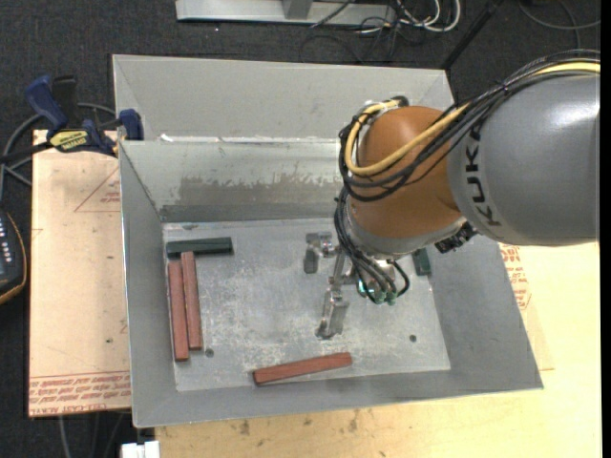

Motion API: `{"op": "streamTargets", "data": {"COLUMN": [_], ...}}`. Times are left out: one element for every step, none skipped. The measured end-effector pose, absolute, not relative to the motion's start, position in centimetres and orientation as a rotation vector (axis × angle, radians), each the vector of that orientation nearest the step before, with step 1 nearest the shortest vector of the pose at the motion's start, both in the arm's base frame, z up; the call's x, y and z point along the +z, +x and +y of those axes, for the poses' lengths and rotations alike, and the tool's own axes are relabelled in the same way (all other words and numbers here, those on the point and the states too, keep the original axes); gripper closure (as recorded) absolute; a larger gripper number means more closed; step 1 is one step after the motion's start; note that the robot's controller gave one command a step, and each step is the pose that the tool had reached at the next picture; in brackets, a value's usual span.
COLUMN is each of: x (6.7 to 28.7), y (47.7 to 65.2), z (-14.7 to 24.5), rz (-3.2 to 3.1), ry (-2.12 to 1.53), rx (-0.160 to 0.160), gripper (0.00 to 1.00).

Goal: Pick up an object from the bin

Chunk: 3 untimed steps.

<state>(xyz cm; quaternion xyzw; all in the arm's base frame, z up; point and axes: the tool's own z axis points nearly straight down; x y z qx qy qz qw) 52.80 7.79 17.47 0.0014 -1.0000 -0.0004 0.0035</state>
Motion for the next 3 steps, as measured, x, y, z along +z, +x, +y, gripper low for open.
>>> {"op": "streamTargets", "data": {"x": [6.8, 7.0, 19.0], "y": [48.5, 48.4, 53.3], "z": [7.8, 7.8, 7.6], "rz": [-3.149, -3.141, -3.153], "ry": [0.078, 0.080, 0.056], "rx": [-0.004, -0.003, -0.003], "gripper": [0.00, 1.00, 1.00]}}
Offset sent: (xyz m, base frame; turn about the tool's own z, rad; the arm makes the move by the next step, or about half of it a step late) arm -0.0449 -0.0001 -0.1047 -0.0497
